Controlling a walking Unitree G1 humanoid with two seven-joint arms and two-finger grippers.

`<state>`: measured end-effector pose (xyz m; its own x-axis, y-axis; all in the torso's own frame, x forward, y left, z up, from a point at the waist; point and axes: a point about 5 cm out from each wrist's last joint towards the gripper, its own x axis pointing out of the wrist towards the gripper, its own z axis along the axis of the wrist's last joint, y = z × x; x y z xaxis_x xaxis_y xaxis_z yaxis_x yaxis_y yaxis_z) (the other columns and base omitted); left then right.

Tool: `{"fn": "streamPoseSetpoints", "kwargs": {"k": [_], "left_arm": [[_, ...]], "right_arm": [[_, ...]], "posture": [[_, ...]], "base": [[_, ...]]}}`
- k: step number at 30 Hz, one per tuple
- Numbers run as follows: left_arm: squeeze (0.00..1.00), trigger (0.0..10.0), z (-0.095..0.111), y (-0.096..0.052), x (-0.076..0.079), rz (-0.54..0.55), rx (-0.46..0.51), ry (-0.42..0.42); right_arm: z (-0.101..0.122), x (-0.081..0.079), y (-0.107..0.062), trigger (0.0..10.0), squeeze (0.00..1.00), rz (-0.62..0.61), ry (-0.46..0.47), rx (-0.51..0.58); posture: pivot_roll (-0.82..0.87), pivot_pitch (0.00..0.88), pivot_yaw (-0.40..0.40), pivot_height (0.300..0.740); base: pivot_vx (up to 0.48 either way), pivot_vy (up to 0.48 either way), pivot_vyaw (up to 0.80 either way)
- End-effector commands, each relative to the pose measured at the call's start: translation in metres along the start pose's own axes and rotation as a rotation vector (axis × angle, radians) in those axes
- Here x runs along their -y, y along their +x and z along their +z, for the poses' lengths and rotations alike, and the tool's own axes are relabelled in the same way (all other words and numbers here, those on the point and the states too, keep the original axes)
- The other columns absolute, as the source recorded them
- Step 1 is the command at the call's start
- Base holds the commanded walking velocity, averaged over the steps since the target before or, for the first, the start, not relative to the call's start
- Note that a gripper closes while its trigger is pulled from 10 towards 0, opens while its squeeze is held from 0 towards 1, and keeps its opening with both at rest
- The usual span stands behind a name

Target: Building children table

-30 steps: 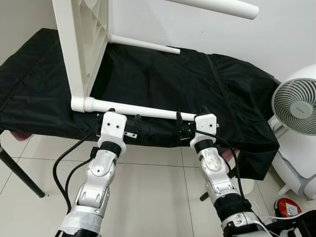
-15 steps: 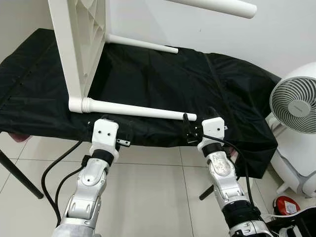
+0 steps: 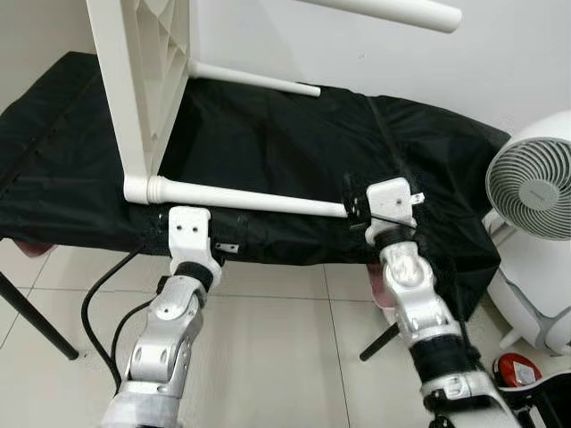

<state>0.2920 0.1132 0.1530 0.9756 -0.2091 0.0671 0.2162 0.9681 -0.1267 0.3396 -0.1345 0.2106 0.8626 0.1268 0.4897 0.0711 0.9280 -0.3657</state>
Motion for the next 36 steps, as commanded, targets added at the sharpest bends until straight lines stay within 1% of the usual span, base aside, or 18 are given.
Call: {"fn": "streamPoseSetpoints", "kwargs": {"k": [1, 2, 3, 4, 6, 8, 9, 12, 13, 15, 19, 21, 23, 24, 25, 26, 29, 36], "left_arm": [[0.00, 10.0, -0.005, 0.004, 0.005, -0.046, -0.041, -0.047], [0.00, 10.0, -0.005, 0.004, 0.005, -0.046, -0.041, -0.047], [0.00, 10.0, -0.005, 0.008, 0.005, -0.044, -0.053, -0.086], [0.00, 10.0, -0.005, 0.008, 0.005, -0.044, -0.053, -0.086], [0.00, 10.0, -0.006, 0.012, 0.005, -0.032, -0.069, -0.118], [0.00, 10.0, -0.008, 0.021, 0.003, 0.002, -0.108, -0.162], [0.00, 10.0, -0.008, 0.021, 0.003, 0.002, -0.108, -0.162], [0.00, 10.0, -0.007, 0.031, 0.000, 0.025, -0.122, -0.168], [0.00, 10.0, -0.007, 0.031, 0.000, 0.025, -0.122, -0.168], [0.00, 10.0, -0.004, 0.038, -0.005, 0.055, -0.123, -0.176], [0.00, 10.0, -0.003, 0.039, -0.007, 0.069, -0.123, -0.180], [0.00, 10.0, -0.005, 0.044, -0.017, 0.124, -0.135, -0.210], [0.00, 10.0, -0.005, 0.044, -0.017, 0.124, -0.135, -0.210], [0.00, 10.0, -0.006, 0.047, -0.024, 0.158, -0.139, -0.216], [0.00, 10.0, -0.006, 0.047, -0.024, 0.158, -0.139, -0.216], [0.00, 10.0, -0.006, 0.050, -0.029, 0.191, -0.142, -0.236], [0.00, 10.0, -0.004, 0.053, -0.028, 0.190, -0.136, -0.251], [0.00, 10.0, -0.006, 0.051, -0.025, 0.180, -0.136, -0.245]], "right_arm": [[0.002, 0.008, 0.005, 10.0, 0.00, -0.027, -0.030, 0.014], [0.002, 0.008, 0.005, 10.0, 0.00, -0.027, -0.030, 0.014], [0.006, 0.011, 0.011, 10.0, 0.00, -0.041, -0.042, 0.036], [0.006, 0.011, 0.011, 10.0, 0.00, -0.041, -0.042, 0.036], [0.009, 0.013, 0.017, 10.0, 0.00, -0.052, -0.046, 0.050], [0.014, 0.016, 0.024, 10.0, 0.00, -0.063, -0.044, 0.074], [0.014, 0.016, 0.024, 10.0, 0.00, -0.063, -0.044, 0.074], [0.022, 0.014, 0.028, 10.0, 0.00, -0.054, -0.048, 0.109], [0.022, 0.014, 0.028, 10.0, 0.00, -0.054, -0.048, 0.109], [0.026, 0.009, 0.027, 10.0, 0.00, -0.041, -0.047, 0.120], [0.026, 0.007, 0.026, 10.0, 0.00, -0.036, -0.045, 0.119], [0.025, 0.005, 0.024, 10.0, 0.00, -0.028, -0.041, 0.119], [0.025, 0.005, 0.024, 10.0, 0.00, -0.028, -0.041, 0.119], [0.025, 0.004, 0.022, 10.0, 0.00, -0.024, -0.039, 0.122], [0.025, 0.004, 0.022, 10.0, 0.00, -0.024, -0.039, 0.122], [0.025, 0.003, 0.021, 10.0, 0.00, -0.020, -0.037, 0.124], [0.025, 0.004, 0.020, 10.0, 0.00, -0.017, -0.036, 0.129], [0.025, 0.006, 0.019, 10.0, 0.00, -0.017, -0.034, 0.128]], "posture": [[0.04, 0.000, -0.111, 0.740], [0.04, 0.000, -0.111, 0.740], [0.04, 0.000, -0.111, 0.740], [0.04, 0.000, -0.111, 0.740], [0.04, 0.000, -0.110, 0.740], [0.04, 0.000, -0.110, 0.740], [0.04, 0.000, -0.110, 0.740], [0.04, 0.000, -0.111, 0.740], [0.04, 0.000, -0.111, 0.740], [0.04, 0.000, -0.112, 0.740], [0.04, 0.000, -0.112, 0.740], [0.03, 0.000, -0.111, 0.740], [0.03, 0.000, -0.111, 0.740], [0.03, 0.000, -0.111, 0.740], [0.03, 0.000, -0.111, 0.740], [0.03, 0.000, -0.110, 0.740], [0.02, 0.000, -0.108, 0.740], [0.02, 0.000, -0.114, 0.740]], "base": [[0.000, 0.000, 0.00], [0.000, 0.000, 0.00], [0.000, 0.000, 0.00], [0.000, 0.000, 0.00], [0.000, 0.000, 0.00], [0.000, 0.000, 0.00], [0.000, 0.000, 0.00], [0.000, 0.000, 0.00], [0.000, 0.000, 0.00], [0.000, 0.000, 0.00], [0.000, 0.000, 0.00], [0.000, 0.000, 0.00], [0.000, 0.000, 0.00], [0.000, 0.000, 0.00], [0.000, 0.000, 0.00], [0.000, 0.000, 0.00], [0.000, 0.000, 0.00], [0.000, 0.000, 0.00]]}}
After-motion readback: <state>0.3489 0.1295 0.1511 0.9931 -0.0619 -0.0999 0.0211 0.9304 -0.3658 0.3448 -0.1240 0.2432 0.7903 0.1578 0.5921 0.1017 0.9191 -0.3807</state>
